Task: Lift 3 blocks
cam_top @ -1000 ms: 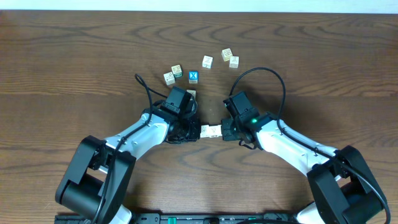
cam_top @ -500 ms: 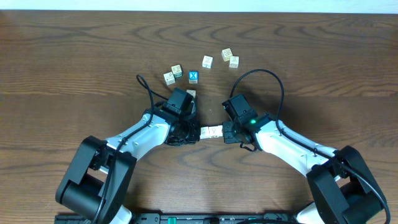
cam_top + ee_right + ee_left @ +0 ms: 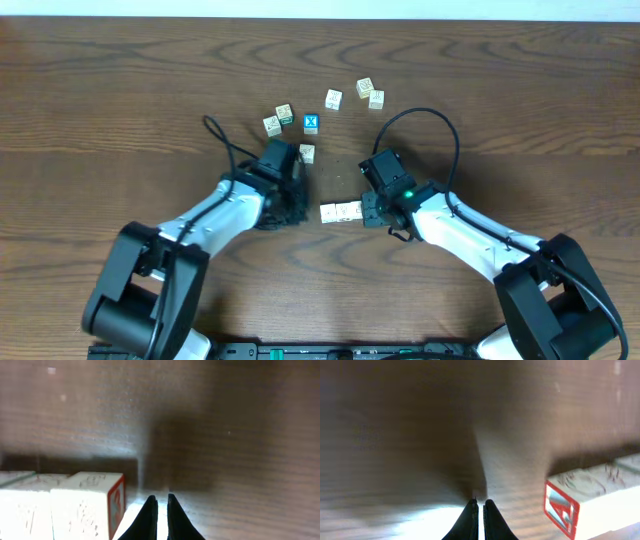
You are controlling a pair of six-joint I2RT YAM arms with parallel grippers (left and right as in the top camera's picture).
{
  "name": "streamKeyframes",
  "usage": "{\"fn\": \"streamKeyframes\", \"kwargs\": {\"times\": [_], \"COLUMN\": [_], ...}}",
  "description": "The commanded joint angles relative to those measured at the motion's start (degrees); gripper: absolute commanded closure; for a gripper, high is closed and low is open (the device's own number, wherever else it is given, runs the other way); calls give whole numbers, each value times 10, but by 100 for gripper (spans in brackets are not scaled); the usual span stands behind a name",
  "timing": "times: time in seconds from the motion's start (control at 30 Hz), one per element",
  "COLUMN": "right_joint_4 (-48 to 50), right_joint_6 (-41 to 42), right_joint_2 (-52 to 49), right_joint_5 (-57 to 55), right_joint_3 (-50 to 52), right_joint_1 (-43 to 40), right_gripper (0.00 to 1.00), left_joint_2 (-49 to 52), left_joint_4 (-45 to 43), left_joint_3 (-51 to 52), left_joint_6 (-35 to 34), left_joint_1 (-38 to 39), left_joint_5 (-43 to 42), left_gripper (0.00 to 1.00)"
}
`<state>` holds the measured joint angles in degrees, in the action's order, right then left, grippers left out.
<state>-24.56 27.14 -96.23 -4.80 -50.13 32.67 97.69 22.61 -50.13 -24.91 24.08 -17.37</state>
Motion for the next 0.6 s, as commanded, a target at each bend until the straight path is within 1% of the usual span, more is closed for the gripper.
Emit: {"fn": "streamKeyframes", "kwargs": {"times": [0.0,0.1,0.2,0.3,0.33,0.4,0.47,0.57], "right_joint_4": [9,18,62,99,113,143,179,224], "right_joint_6": [-29,-52,-90,-130,-148,-178,-205,-230], "right_joint_2": [-5,-5,-5,-5,-5,-5,-5,-5], "right_joint_5": [-13,-14,-36,-82,-100,-128,-154,-180], "right_joint_3": [-27,-49,-70,-91,-97,-105,-106,-106], "right_joint_1": [-27,-46,-66,-81,-85,-91,-95,-99], "right_gripper": [92,91,81,74,71,64,53,32], "left_joint_2": [-54,-98,-158,-231,-256,-314,-372,-457], "left_joint_4": [3,3,3,3,4,5,6,14], "left_joint_3": [-37,-51,-63,-67,-67,-67,-67,-67], "left_joint_6": [31,40,53,68,74,83,88,89], "left_joint_1": [-45,-80,-116,-149,-158,-177,-193,-208], "left_joint_5": [38,53,65,65,65,65,65,66], "left_gripper": [93,93,92,91,88,85,83,67]}}
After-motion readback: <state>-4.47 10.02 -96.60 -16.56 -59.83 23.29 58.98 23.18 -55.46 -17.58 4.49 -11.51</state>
